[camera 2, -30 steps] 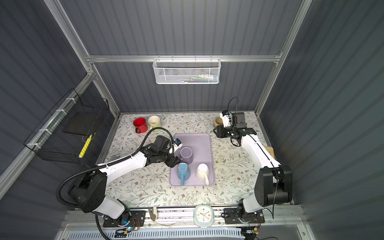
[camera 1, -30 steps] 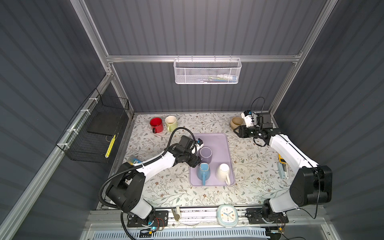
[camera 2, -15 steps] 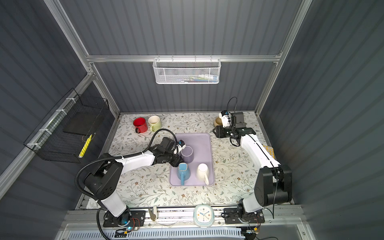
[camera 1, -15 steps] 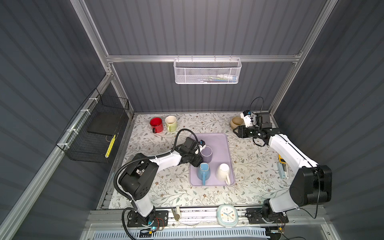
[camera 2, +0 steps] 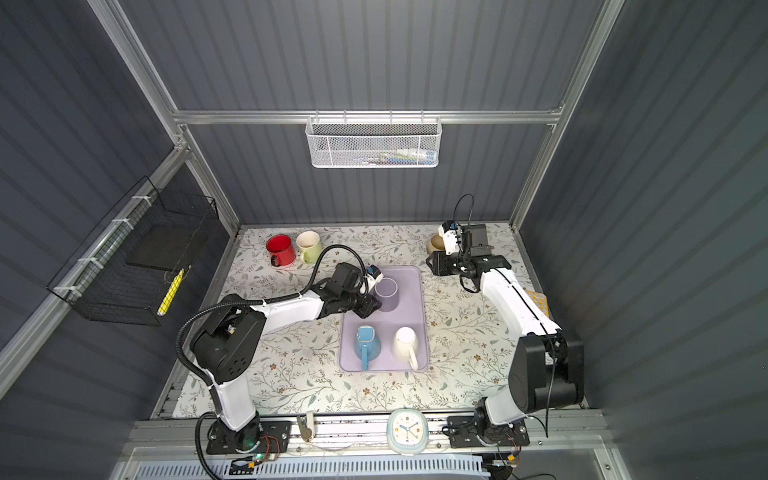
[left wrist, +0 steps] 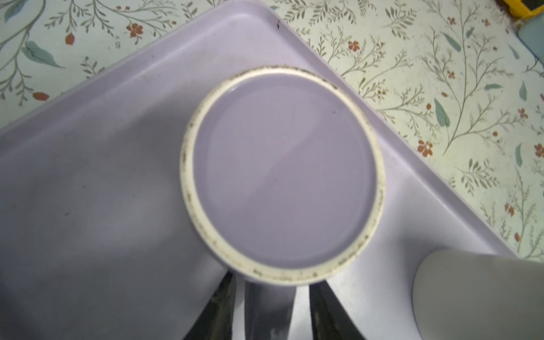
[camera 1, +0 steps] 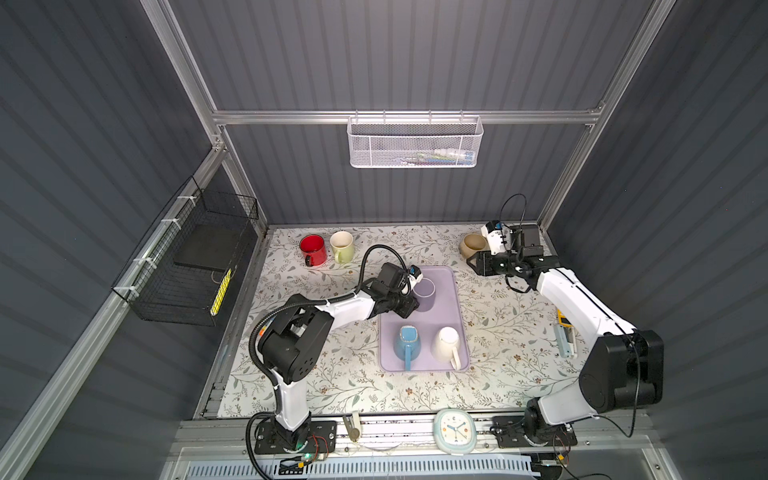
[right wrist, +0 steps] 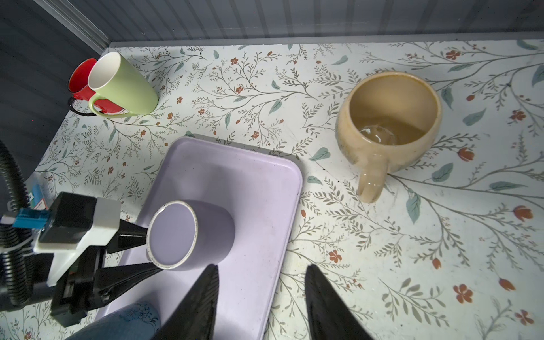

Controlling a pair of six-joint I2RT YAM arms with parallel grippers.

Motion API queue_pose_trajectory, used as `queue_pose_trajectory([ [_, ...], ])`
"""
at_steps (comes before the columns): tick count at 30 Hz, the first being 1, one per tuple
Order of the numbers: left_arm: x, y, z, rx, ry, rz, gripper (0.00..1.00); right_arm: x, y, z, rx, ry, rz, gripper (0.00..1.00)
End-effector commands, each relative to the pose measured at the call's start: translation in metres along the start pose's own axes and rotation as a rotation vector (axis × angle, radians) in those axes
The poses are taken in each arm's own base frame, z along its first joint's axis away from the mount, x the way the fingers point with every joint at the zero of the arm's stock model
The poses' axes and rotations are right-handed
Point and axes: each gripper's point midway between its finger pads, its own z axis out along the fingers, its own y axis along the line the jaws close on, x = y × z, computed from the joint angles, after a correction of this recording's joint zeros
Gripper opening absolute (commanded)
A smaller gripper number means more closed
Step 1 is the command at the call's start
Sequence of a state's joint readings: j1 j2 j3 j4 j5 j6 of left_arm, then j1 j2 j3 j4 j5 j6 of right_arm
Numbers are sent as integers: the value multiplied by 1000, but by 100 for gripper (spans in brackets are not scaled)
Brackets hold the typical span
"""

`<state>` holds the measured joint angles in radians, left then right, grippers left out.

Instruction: Turn the mug right side up

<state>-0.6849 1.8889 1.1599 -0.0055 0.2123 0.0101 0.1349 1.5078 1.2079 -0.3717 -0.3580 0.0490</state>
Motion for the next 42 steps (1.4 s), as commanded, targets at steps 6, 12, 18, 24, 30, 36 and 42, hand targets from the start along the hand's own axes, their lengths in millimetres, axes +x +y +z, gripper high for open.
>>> queue_pose_trajectory([
  [6, -34, -10, 2, 44, -87, -27, 42, 12, 10, -1, -5, 24, 20, 50],
  [12, -62, -17, -28, 44, -112, -23, 63, 24, 6, 9, 143, 62, 123, 50],
  [18, -62, 1, -80, -21, -124, -67, 69, 45, 34, 11, 250, 114, 203, 53],
  [24, -48, 71, -158, -146, -184, -261, 70, 54, 92, 13, 183, 22, 369, 57],
  [30, -35, 109, -211, -257, -180, -317, 71, 63, 127, 25, 237, 34, 469, 63],
  [36, -18, 131, -221, -332, -205, -369, 71, 84, 157, 55, 256, 161, 452, 67],
  [42, -11, 138, -216, -323, -200, -393, 70, 90, 157, 81, 319, 199, 485, 67],
])
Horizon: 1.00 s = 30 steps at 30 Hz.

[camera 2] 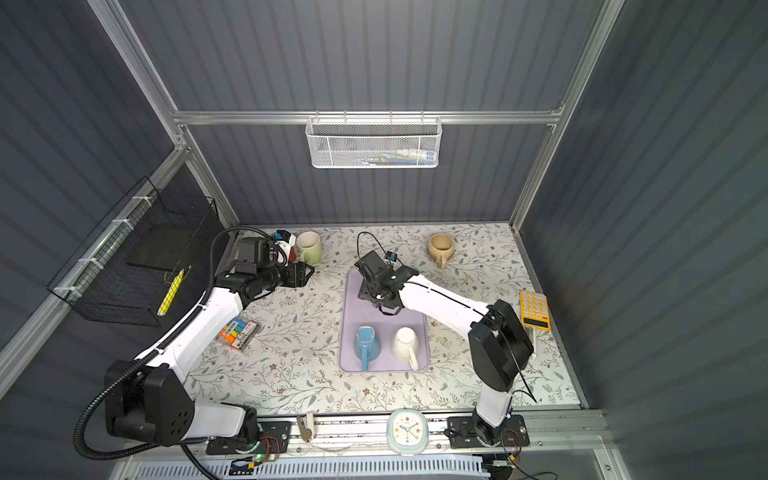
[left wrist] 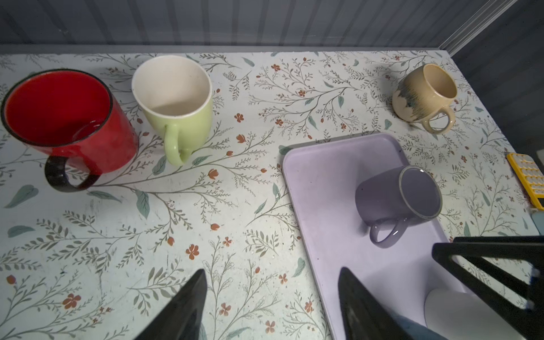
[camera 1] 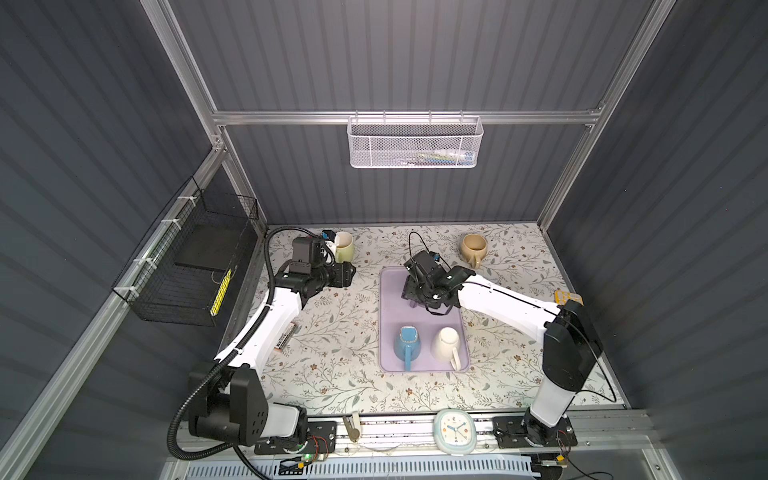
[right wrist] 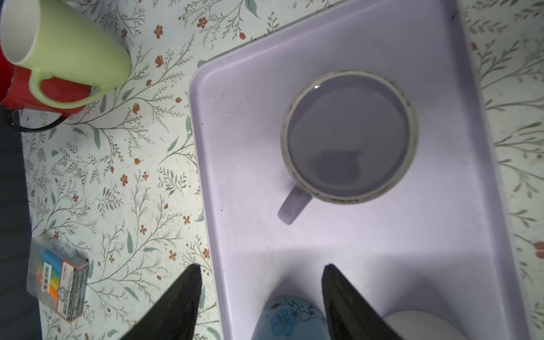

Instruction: Turn the mug right side up

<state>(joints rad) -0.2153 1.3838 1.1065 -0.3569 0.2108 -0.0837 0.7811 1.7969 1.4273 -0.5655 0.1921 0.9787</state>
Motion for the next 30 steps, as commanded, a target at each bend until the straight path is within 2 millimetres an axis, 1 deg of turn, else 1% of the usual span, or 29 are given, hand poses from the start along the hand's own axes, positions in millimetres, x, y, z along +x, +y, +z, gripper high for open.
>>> queue_pose_trajectory([
  [1, -1, 1, -1, 10, -9, -13, 70, -1, -10, 5, 67, 1, 61, 67],
  [6, 4, 5, 1, 7, -3, -19, 70, 7, -12, 24, 104, 39, 65, 66],
  [9, 6, 4, 4, 11, 6, -23, 70, 12, -22, 31, 154, 52, 52, 65],
  [13, 7, 6, 6, 11, 11, -24, 70, 16, -46, 40, 220, 65, 62, 65],
  [16, 7, 5, 6, 14, 13, -25, 69, 15, -60, 43, 247, 68, 68, 65],
  [23, 9, 5, 8, 19, 20, -28, 69, 6, -84, 37, 300, 45, 51, 64],
  [26, 8, 4, 8, 23, 20, -29, 69, 2, -87, 34, 291, 42, 44, 65],
  [28, 9, 2, 9, 38, 24, -23, 69, -2, -81, 31, 257, 42, 15, 65],
  [30, 9, -3, 10, 59, 32, -26, 69, -6, -69, 27, 191, 49, -19, 65],
])
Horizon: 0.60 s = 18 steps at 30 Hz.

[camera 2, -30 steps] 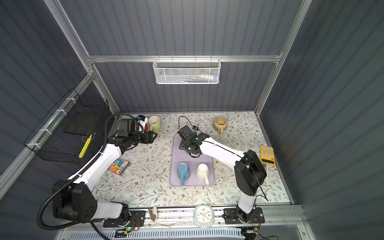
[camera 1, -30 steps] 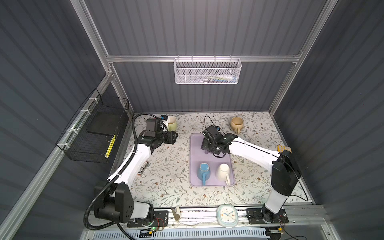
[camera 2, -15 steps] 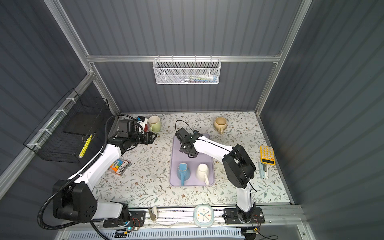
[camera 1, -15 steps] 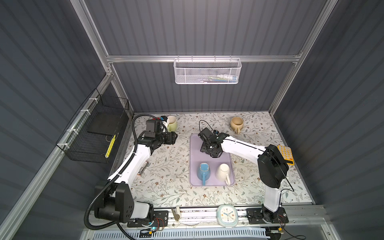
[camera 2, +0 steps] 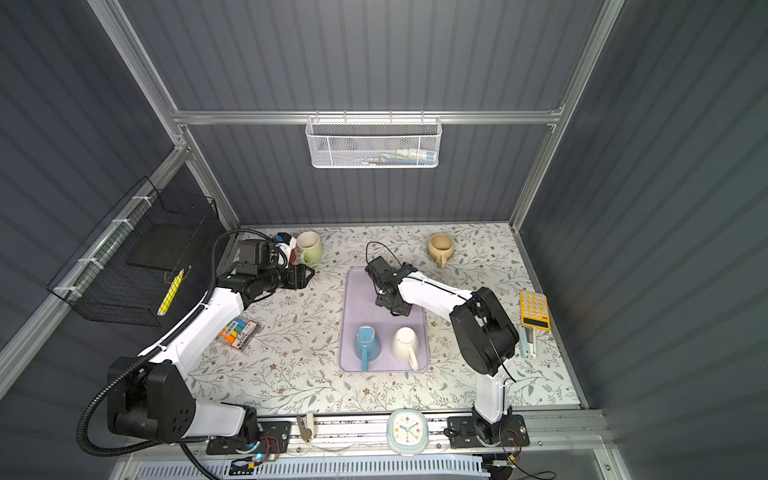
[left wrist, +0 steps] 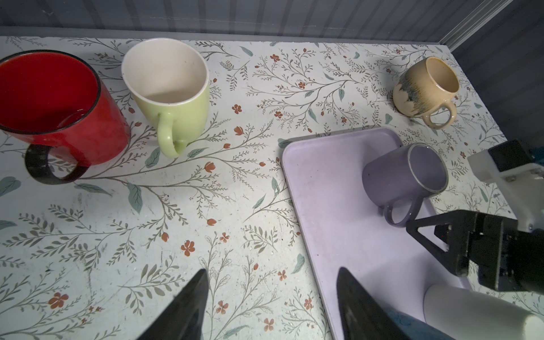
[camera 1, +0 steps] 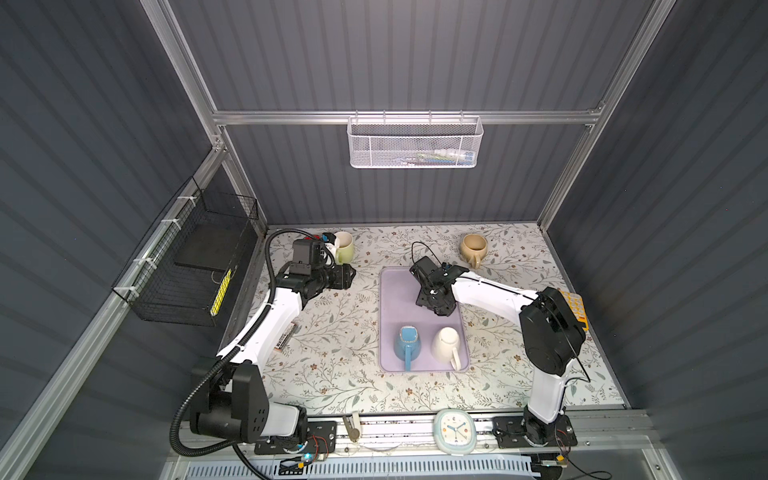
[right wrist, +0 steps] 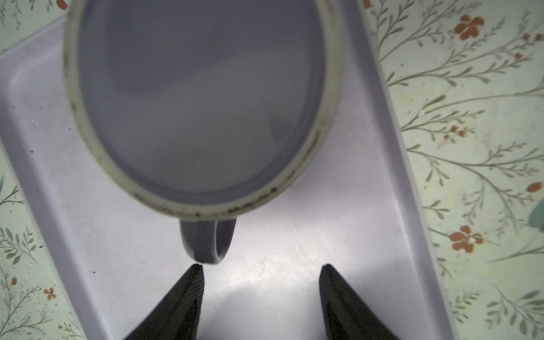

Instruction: Turn the mug right side up

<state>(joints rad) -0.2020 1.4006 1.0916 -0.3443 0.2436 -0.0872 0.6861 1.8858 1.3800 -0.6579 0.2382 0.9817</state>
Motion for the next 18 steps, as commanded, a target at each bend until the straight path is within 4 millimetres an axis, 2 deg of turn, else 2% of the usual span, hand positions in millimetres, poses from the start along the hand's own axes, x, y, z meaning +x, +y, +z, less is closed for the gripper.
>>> queue_pose_trajectory([
  [1, 3, -9, 4, 52, 19, -2, 69, -9, 12, -21, -97, -13, -76, 65],
  [4, 6, -28, 10, 53, 39, 56, 69, -18, 22, -42, -203, -22, -118, 65],
  [8, 18, -70, 32, 76, 89, 142, 70, -34, 16, -68, -305, -59, -158, 65],
  [11, 26, -99, 50, 128, 98, 154, 70, -49, -7, -81, -313, -121, -168, 65],
  [18, 51, -151, 84, 231, 167, 250, 70, -83, -78, -109, -278, -310, -164, 65],
])
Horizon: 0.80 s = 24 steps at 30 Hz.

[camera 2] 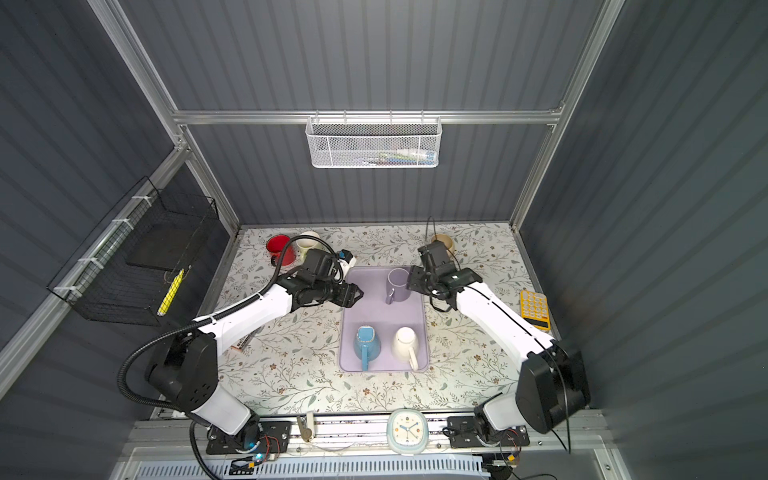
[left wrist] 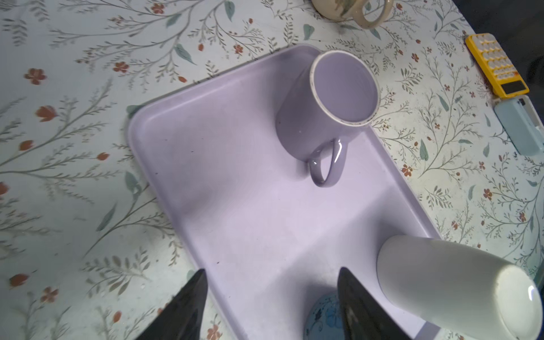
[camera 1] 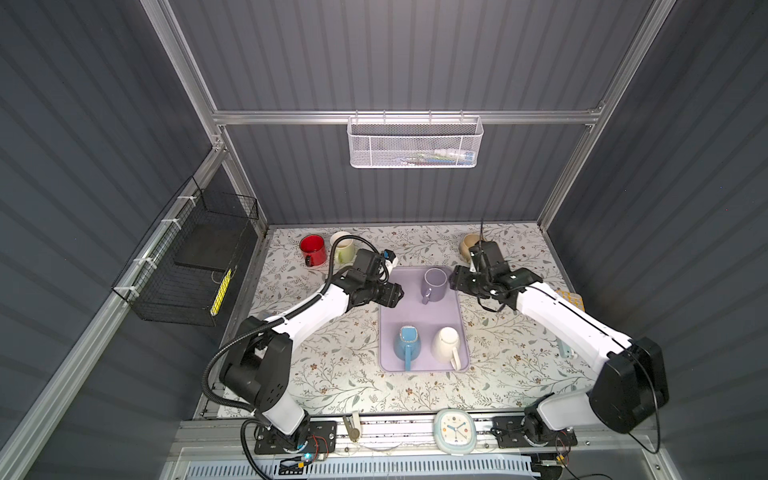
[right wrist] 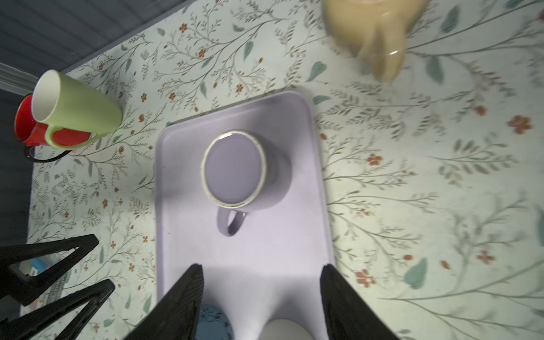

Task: Turn the mug right side up
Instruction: 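Lower the left gripper over the purple mug's rim while the right arm withdraws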

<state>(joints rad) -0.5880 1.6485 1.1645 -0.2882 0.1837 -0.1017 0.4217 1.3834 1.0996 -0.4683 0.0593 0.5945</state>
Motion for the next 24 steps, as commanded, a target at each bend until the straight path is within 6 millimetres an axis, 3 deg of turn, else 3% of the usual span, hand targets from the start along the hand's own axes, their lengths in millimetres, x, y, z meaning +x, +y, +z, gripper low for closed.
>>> queue_pose_trajectory([
  [1, -16, -22, 13, 43, -25, 57, 70, -16, -20, -15, 25, -94, -85, 65],
  [7, -23, -52, 51, 77, -28, 93, 68, -27, -57, -32, 65, -163, -50, 65],
  [16, -22, -55, 90, -3, -8, 94, 64, -20, -84, -34, 109, -166, -4, 65],
  [24, -22, -61, 116, -14, 27, 106, 61, -21, -96, -34, 121, -184, 14, 65],
])
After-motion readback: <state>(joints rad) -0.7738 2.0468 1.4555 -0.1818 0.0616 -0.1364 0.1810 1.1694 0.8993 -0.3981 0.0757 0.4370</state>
